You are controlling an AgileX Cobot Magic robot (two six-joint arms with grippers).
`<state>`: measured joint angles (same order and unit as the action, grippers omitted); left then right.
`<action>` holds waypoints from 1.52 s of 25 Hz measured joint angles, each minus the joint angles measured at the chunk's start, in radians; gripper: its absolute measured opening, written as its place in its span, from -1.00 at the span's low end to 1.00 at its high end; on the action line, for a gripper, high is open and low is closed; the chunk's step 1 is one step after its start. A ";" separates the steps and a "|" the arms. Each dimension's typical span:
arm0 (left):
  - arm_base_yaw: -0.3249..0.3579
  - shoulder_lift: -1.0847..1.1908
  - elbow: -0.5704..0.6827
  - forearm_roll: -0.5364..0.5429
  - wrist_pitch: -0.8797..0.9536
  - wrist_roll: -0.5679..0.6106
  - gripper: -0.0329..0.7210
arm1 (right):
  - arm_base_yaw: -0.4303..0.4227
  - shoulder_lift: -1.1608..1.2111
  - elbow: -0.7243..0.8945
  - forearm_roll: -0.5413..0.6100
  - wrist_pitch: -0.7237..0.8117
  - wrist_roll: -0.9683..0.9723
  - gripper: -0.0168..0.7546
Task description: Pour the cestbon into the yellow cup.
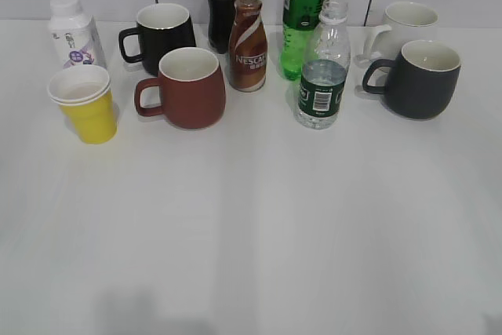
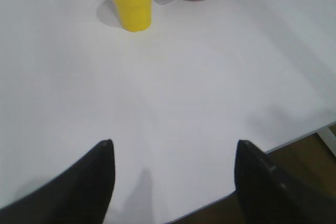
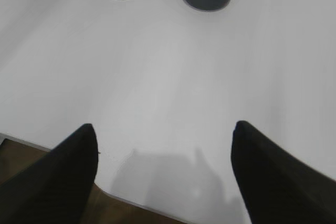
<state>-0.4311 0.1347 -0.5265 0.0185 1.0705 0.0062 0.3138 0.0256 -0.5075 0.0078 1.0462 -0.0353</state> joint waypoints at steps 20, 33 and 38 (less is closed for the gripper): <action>0.193 -0.015 0.001 -0.001 -0.005 0.001 0.52 | -0.309 0.013 0.000 0.000 -0.005 -0.002 0.58; 0.365 -0.142 0.002 -0.001 -0.007 0.001 0.52 | -0.325 -0.032 0.000 0.000 -0.005 -0.002 0.58; 0.365 -0.142 0.002 -0.001 -0.007 0.001 0.52 | -0.325 -0.032 0.000 0.000 -0.005 -0.002 0.58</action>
<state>-0.0666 -0.0070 -0.5243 0.0177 1.0638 0.0074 -0.0117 -0.0062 -0.5075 0.0078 1.0412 -0.0374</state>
